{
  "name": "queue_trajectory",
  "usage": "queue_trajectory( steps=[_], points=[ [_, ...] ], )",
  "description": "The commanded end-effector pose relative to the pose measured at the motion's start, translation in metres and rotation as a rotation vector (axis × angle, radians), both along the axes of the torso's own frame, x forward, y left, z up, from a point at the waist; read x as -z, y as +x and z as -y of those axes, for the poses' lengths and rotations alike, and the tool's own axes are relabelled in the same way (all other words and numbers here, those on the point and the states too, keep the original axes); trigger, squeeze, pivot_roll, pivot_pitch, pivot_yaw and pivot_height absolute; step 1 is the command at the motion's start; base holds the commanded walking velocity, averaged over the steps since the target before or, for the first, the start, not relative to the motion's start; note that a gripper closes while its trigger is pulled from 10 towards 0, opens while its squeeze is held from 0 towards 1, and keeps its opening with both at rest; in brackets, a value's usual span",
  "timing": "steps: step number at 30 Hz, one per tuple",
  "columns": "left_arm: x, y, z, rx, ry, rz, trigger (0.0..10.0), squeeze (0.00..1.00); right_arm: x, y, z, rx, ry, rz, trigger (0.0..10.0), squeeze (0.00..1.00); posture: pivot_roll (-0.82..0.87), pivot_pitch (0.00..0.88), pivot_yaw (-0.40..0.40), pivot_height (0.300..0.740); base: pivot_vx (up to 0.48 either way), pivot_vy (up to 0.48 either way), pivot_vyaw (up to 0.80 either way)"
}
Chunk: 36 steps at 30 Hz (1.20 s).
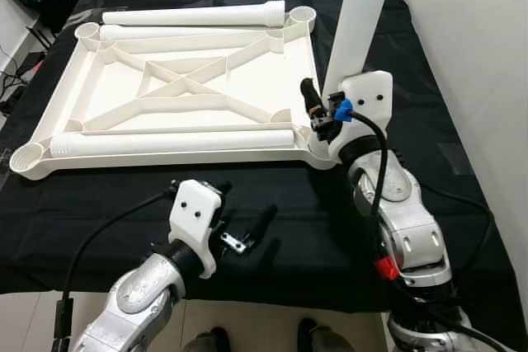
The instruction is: Building children table
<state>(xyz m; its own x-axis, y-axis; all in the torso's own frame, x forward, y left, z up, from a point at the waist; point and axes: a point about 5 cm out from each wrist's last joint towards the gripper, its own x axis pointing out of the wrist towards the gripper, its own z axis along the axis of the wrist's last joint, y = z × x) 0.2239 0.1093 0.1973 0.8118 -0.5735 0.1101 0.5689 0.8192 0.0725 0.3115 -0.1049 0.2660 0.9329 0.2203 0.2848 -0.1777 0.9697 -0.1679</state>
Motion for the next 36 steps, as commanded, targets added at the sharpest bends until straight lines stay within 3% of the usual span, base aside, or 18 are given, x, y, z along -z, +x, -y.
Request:
queue_trajectory(
  steps=[1, 10, 16, 18, 21, 36],
  points=[
    [0.0, 0.002, -0.005, -0.022, -0.008, -0.009, 10.0, 0.0, 0.031, 0.004, -0.004, 0.016, -0.027, -0.176, 10.0, 0.0, 0.05, 0.292, 0.024, 0.74, 0.0, 0.0, 0.0],
    [-0.012, 0.009, -0.009, -0.042, -0.025, 0.03, 10.0, 0.0, 0.026, 0.006, -0.005, 0.02, -0.021, -0.186, 10.0, 0.0, 0.05, 0.293, 0.022, 0.74, 0.0, 0.0, 0.0],
    [-0.009, 0.006, -0.005, -0.033, -0.038, 0.018, 10.0, 0.0, 0.014, 0.012, -0.002, -0.063, -0.018, -0.161, 10.0, 0.0, 0.05, 0.292, 0.022, 0.74, 0.0, 0.0, 0.0],
    [-0.006, 0.005, -0.001, -0.023, -0.038, 0.011, 10.0, 0.0, -0.001, 0.015, 0.003, -0.149, 0.023, -0.093, 10.0, 0.0, 0.05, 0.291, 0.02, 0.74, 0.0, 0.0, 0.0],
    [-0.004, 0.003, 0.001, -0.014, -0.037, 0.003, 10.0, 0.0, -0.013, 0.017, 0.01, -0.168, 0.028, -0.054, 10.0, 0.0, 0.05, 0.289, 0.019, 0.74, 0.0, 0.0, 0.0],
    [0.005, 0.002, 0.005, 0.003, -0.014, -0.023, 10.0, 0.0, -0.038, 0.02, 0.015, -0.255, 0.032, 0.019, 10.0, 0.0, 0.05, 0.285, 0.018, 0.74, 0.0, 0.0, 0.0]
  ],
)
